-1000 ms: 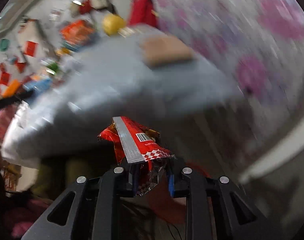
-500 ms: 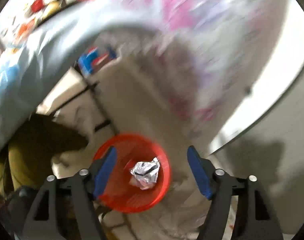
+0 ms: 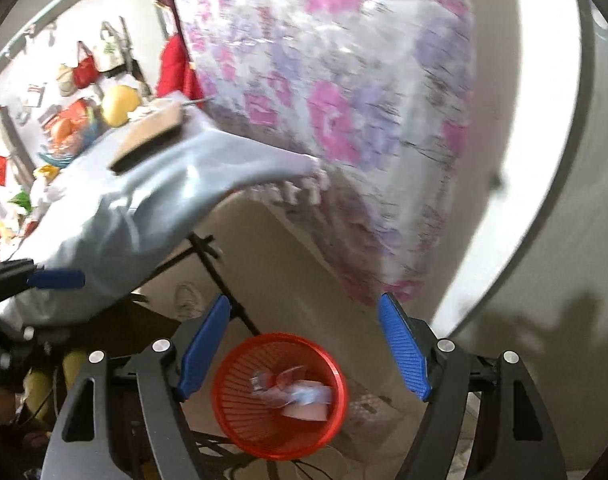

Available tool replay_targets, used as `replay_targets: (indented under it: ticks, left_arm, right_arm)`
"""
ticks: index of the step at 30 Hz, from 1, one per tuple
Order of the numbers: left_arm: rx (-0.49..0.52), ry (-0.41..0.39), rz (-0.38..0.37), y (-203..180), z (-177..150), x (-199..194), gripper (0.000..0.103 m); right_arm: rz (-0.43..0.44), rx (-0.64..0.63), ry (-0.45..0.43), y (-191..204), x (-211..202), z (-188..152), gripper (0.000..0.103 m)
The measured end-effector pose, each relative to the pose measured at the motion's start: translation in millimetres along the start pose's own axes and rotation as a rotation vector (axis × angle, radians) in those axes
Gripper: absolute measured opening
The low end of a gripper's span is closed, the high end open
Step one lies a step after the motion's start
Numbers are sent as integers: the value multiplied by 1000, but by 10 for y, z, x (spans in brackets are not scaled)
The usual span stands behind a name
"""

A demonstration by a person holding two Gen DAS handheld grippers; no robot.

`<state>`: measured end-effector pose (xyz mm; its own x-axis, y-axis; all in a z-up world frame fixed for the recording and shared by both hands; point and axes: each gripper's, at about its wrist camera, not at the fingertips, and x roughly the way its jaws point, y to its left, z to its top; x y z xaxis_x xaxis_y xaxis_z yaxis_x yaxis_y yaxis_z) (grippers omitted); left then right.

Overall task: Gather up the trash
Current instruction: 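Drop the red snack bag into the red wastebasket with the right gripper, then bring both grippers back over the remaining items on the table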

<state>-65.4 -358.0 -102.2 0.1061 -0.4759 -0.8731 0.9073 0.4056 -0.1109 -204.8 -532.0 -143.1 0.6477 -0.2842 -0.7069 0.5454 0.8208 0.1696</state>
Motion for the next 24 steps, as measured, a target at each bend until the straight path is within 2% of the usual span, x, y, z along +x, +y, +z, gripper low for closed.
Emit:
replay_targets:
  ticks: [6,10,24]
  left_arm:
    - [-99,-103,124,419,-128,-413,92]
    - [-188,-150,173,764,-279,-666,93]
    - [-506,-257,275,1865,-1026,-1332,95]
  right_arm:
    - [88,-40,-20,355,-125,87,78]
    - [144,-77,-29,645,-150,127,80]
    - [318,-207,-35,1752,-217,288,87]
